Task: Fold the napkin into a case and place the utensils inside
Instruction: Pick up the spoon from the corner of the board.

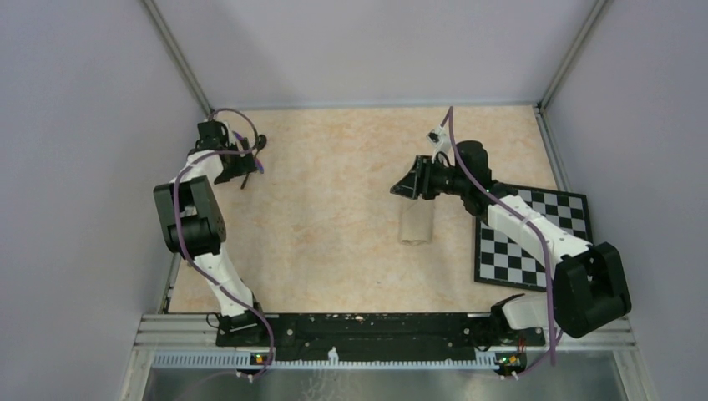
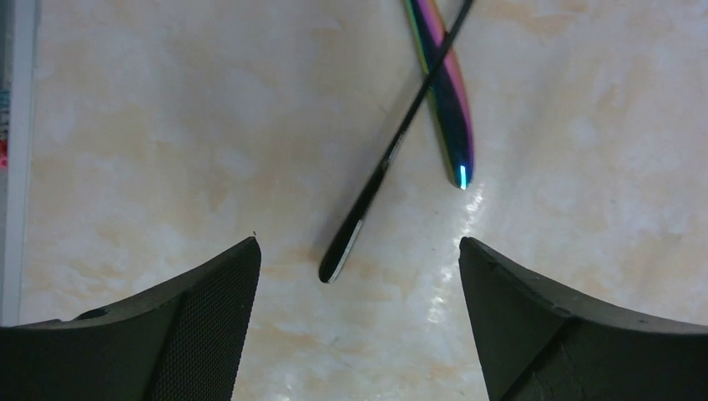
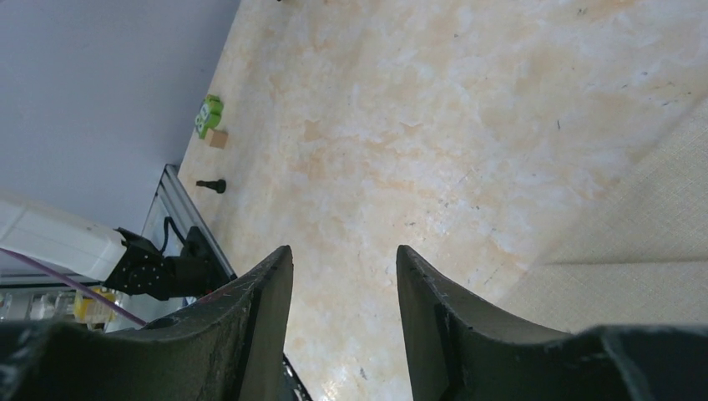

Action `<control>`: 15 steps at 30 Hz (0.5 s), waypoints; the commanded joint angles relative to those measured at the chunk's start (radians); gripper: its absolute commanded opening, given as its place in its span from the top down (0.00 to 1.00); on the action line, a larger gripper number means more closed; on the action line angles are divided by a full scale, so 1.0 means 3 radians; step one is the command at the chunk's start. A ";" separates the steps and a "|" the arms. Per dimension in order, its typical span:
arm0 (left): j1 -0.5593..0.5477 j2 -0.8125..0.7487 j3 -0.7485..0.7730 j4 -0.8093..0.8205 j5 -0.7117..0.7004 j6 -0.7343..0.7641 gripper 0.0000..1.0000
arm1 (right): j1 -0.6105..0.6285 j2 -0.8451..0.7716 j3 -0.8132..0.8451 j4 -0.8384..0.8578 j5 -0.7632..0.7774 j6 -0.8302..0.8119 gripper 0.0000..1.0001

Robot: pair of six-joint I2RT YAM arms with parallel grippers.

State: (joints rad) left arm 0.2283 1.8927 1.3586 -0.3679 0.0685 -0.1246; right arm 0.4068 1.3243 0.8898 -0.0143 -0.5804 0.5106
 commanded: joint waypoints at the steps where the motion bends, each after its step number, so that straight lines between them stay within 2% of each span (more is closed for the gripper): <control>1: 0.0156 0.0150 0.0289 -0.0024 0.0210 0.0194 0.08 | 0.0027 0.0061 -0.0036 0.0208 -0.0094 0.0033 0.52; 6: 0.0163 0.0465 0.0637 -0.0210 0.0282 0.0284 0.09 | 0.0027 0.0060 -0.0044 0.0223 -0.0095 0.0029 0.52; 15: 0.0165 0.0731 0.0781 -0.0288 0.0418 0.0266 0.17 | 0.0030 0.0057 -0.0065 0.0259 -0.0089 0.0026 0.52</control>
State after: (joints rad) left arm 0.2794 2.0823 1.5429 -0.4305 0.1570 -0.0559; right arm 0.4080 1.3403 0.8749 0.0147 -0.5961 0.5201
